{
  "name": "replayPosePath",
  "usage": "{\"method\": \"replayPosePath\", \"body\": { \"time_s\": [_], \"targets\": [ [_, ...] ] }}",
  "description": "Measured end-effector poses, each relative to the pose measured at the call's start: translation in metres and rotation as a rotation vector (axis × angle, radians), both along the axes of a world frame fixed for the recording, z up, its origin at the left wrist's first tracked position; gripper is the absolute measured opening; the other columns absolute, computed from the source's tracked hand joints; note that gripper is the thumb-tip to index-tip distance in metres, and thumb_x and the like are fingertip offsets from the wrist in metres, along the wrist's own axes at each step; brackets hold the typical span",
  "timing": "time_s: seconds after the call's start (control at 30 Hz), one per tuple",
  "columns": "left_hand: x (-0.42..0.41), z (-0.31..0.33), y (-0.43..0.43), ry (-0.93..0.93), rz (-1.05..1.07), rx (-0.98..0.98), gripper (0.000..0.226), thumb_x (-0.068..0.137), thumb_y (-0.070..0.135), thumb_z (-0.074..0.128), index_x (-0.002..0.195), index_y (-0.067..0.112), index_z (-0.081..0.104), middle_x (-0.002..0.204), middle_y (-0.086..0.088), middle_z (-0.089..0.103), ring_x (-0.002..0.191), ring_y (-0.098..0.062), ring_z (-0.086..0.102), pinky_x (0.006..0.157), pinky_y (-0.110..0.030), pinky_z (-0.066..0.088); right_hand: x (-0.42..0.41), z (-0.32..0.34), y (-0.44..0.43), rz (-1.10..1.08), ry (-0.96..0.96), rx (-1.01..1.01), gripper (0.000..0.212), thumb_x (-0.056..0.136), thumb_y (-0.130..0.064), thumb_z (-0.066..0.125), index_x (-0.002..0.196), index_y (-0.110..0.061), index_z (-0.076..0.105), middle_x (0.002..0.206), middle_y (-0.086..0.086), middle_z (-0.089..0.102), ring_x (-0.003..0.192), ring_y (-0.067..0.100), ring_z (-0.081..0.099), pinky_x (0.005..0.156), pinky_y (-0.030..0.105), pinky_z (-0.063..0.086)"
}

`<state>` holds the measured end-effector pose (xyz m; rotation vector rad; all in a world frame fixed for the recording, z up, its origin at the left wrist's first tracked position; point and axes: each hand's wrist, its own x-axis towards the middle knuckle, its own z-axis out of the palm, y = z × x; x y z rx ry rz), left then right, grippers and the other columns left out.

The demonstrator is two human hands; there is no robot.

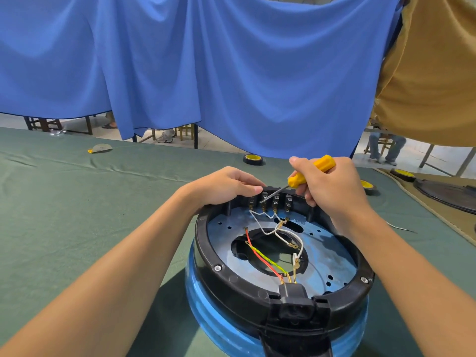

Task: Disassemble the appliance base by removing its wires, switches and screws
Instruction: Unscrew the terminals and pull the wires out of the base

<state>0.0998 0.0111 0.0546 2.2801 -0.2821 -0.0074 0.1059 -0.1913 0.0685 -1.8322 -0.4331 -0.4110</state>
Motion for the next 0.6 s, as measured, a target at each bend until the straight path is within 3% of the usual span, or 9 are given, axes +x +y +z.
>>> {"method": "replayPosePath", "body": {
  "time_s": [0.3, 0.6],
  "targets": [
    [-0.0001, 0.0021, -0.0009, -0.008, 0.008, 0.023, 0.029, 0.096, 0.032, 0.057, 0.12, 0.022, 0.068, 0.116, 0.007, 0.068, 0.113, -0.011, 0.059, 0.11, -0.039, 0.038, 0.0008, -0.0005, -0.0026, -0.028, -0.03, 0.044, 0.034, 0.081, -0.022, 0.061, 0.05, -0.01, 0.068, 0.048, 0.002, 0.062, 0.041, 0.009, 0.052, 0.05, 0.024, 0.04],
    [-0.0005, 0.003, -0.0027, -0.006, 0.009, 0.018, 0.03, 0.097, 0.03, 0.055, 0.122, 0.019, 0.067, 0.116, 0.004, 0.068, 0.112, -0.013, 0.059, 0.11, -0.04, 0.038, 0.0041, -0.0028, -0.0028, -0.039, -0.023, -0.026, 0.032, 0.081, -0.024, 0.062, 0.052, -0.016, 0.07, 0.05, 0.004, 0.064, 0.044, 0.011, 0.055, 0.05, 0.027, 0.042]
  ]
}}
